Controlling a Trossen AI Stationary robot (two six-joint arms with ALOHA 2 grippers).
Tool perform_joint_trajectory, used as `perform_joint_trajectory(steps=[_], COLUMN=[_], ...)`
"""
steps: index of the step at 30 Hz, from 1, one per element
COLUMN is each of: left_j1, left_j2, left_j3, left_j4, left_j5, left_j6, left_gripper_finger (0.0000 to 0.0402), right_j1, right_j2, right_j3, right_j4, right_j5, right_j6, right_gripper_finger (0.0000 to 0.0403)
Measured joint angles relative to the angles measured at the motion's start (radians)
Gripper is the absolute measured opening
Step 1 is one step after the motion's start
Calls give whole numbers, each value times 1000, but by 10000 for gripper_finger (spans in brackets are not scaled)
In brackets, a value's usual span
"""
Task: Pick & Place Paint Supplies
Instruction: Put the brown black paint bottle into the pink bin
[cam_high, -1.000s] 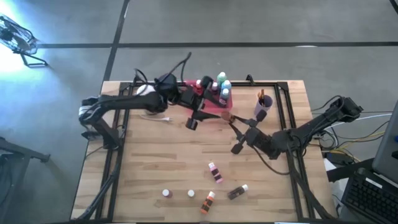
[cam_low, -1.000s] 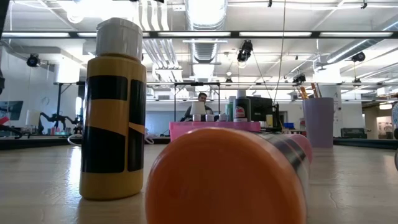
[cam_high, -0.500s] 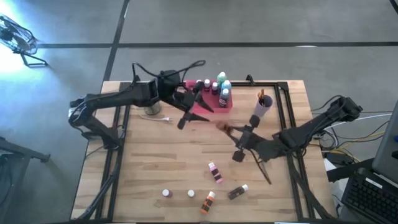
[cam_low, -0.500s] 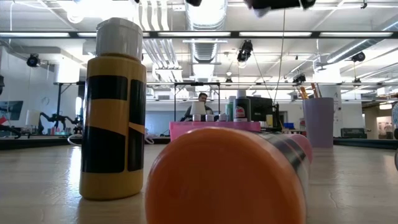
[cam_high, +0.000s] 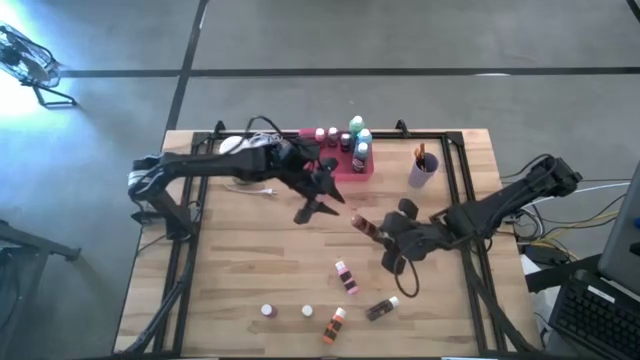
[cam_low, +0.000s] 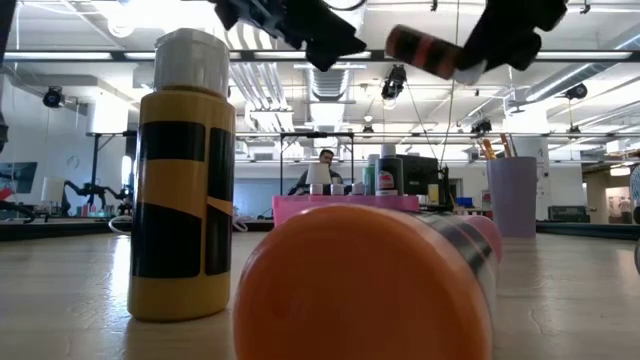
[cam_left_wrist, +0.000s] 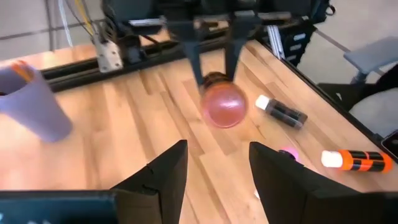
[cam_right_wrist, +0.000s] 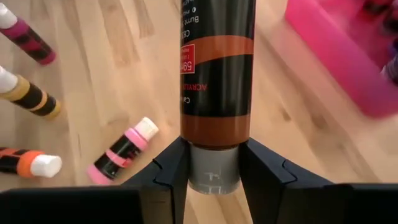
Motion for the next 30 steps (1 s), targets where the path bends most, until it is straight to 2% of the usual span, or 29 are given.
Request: perform_joint_trajectory(steps=[7, 12, 16, 19, 26, 30], left_j1=[-32, -31, -49, -80, -134, -134], left_j2=[91, 138, 178, 203, 215, 214], left_j3=[2, 2, 2, 2, 25, 40], left_j4=[29, 26, 53, 80, 127, 184], left_j5=[-13, -15, -17, -18, -195, -217], left_j6=[-18, -38, -1, 62, 167, 144], left_gripper_finger=[185, 236, 278, 293, 291, 292], right_j1=[-4, -7, -19, -37, -49, -48], right_j2=[0, 0, 0, 0, 0, 0], right_j3=[-16, -17, -17, -17, -17, -17], right_j4=[-88, -131, -130, -130, -129, -116], right_j5=[-81, -171, -193, -196, -197, -198], right_j6=[89, 147, 155, 139, 107, 105], right_gripper_finger=[119, 109, 114, 119, 109, 116])
